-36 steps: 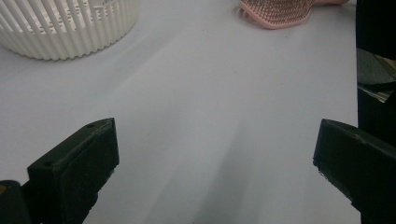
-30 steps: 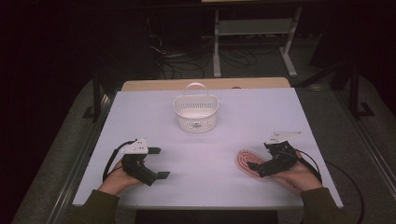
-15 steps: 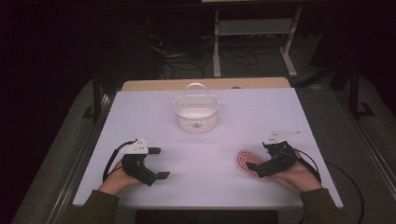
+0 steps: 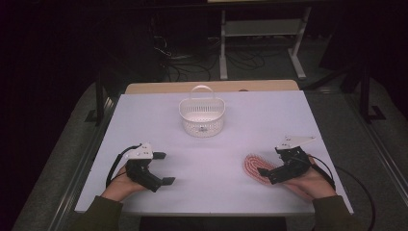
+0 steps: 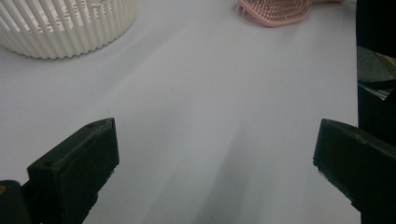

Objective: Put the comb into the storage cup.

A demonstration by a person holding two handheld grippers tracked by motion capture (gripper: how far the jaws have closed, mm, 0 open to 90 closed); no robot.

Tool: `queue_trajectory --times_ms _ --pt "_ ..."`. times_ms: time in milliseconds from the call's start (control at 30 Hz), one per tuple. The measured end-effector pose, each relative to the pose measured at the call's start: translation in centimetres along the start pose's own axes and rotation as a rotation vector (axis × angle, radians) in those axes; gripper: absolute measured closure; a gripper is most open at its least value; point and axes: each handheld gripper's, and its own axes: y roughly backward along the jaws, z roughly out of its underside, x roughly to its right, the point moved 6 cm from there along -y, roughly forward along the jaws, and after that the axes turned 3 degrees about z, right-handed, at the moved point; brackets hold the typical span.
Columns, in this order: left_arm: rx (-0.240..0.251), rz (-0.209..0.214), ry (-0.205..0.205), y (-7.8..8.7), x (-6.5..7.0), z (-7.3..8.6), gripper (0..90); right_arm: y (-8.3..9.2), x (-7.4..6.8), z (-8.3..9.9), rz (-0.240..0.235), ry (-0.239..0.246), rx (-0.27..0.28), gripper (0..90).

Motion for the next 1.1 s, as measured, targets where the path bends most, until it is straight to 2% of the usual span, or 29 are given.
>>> queue_trajectory --times_ms 567,1100 --pt "-0.001 0.000 -0.002 -0.1 0.0 0.1 0.2 0.9 0.8 1.2 0.016 -0.024 0.002 0.0" --pt "-0.003 0.000 0.000 0.0 0.0 0.1 0.2 1.1 1.2 1.9 0.023 -0.018 -0.016 0.0"
